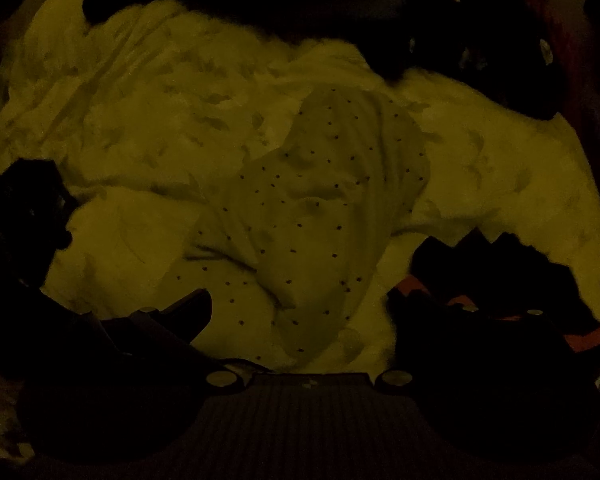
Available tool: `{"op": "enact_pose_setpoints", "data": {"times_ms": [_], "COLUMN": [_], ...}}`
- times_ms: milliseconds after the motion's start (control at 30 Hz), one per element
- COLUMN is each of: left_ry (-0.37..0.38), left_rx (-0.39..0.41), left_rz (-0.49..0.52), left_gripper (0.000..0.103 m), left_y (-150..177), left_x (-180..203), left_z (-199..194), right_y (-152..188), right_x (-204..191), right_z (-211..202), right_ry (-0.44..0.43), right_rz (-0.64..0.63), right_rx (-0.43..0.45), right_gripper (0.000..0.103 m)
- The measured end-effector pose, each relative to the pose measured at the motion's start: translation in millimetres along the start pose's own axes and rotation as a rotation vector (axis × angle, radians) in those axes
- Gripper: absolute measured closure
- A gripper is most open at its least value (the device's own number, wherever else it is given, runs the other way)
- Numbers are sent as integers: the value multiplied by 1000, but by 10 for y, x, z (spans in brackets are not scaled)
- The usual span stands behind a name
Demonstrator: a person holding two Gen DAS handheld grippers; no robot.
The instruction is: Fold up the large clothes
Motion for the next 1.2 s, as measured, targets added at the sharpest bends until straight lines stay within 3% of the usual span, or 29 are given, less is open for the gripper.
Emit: {"op": "enact_pose_setpoints", "data": {"times_ms": [133,267,1200], "left_ry": [4,6,35], "left_rx": [-2,-2,-26], "left_rz": [-2,-2,-20], "left_gripper": [0,0,0], "left_y": [-15,-12,-5], "left_x": [3,-3,-112], "left_z": [-2,-1,93], "right_y": [0,-21,-68], "right_x": [27,7,-61], "right_z": [-4,-9,101], "right_ry": [36,54,29], "right_rz": [18,-1,6], "right_rx": [-37,0,-33], "right_gripper": [0,0,0]}}
Point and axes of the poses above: each gripper's, at about its wrist camera, not at the fingertips, and z roughly the way its jaws point, x to its right, y to its underside, the point moved 4 cm from there along z, roughly the way its jaws point, and after that the axes turned 2 degrees about -z, right-handed, at the moved point
